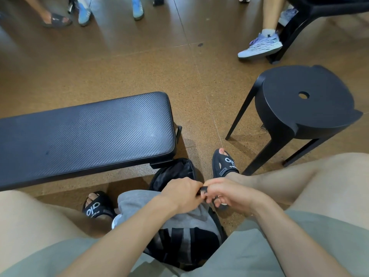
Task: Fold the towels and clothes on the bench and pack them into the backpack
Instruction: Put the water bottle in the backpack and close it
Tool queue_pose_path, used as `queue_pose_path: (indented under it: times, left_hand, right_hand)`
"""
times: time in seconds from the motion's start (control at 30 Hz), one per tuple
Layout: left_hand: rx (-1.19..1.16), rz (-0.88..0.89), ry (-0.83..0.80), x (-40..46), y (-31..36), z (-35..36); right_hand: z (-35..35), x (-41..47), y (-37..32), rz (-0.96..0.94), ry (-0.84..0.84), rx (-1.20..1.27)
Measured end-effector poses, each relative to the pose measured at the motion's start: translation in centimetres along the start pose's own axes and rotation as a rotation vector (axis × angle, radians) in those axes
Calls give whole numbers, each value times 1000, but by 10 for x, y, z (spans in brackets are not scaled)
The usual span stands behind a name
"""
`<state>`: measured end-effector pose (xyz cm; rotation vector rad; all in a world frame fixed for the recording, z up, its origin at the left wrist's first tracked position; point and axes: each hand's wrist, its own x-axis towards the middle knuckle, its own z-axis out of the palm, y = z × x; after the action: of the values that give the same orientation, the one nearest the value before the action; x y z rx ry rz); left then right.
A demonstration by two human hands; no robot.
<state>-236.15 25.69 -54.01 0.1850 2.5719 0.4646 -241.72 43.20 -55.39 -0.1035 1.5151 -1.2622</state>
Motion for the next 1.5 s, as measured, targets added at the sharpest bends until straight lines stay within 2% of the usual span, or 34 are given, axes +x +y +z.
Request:
queue_pose_path:
  times: [0.07, 0.13, 0.23, 0.37, 0.53, 0.6, 0.67, 0.77, 0.93, 1.07, 1.13, 1.27, 1.4, 1.5]
  left_hand:
    - [-119, -51, -5, -2, -3, 1]
    - [-246, -111, -4, -3, -3, -1]
    - [-356, -176, 7, -6, -3, -5]
    - [-261, -220, 49, -13, -5, -9]
    - [-219, -307, 272, -34, -30, -37]
    - [-247, -442, 352, -51, -57, -44]
    - [-376, -579, 390, -69, -89, -45]
    - [-600, -606, 396, -89, -106, -36]
    - [-639, -486, 377, -93, -98, -29]
    - [-716, -463, 398, -98, -106, -24]
    - [-777, -504, 389, -104, -118, -18]
    - [-1077, -662, 331, -112, -155, 10]
    - [-1109, -735, 202, -104, -184, 43]
    - [-1036, -807, 129, -89, -193, 61]
  right_hand:
    - [-3, -2, 2, 17, 25, -42]
    - [-2, 2, 10, 47, 101, -226]
    - [14, 10, 19, -75, 60, -273]
    - [19, 10, 18, -175, 103, -392]
    - [-3, -5, 14, -180, 145, -558]
    - [-14, -13, 9, -129, 137, -608]
    - [-20, -16, 7, -42, 128, -639]
    - [-14, -14, -3, 47, 140, -797]
    - [60, 6, -57, -300, 165, -771]
    - [131, 49, -62, -413, 160, -1207]
    - [142, 58, -60, -491, 150, -1276]
    - [139, 59, -64, -583, 93, -1301]
    - [131, 59, -70, -683, 50, -1325]
    - [132, 70, -80, -712, 61, -1293]
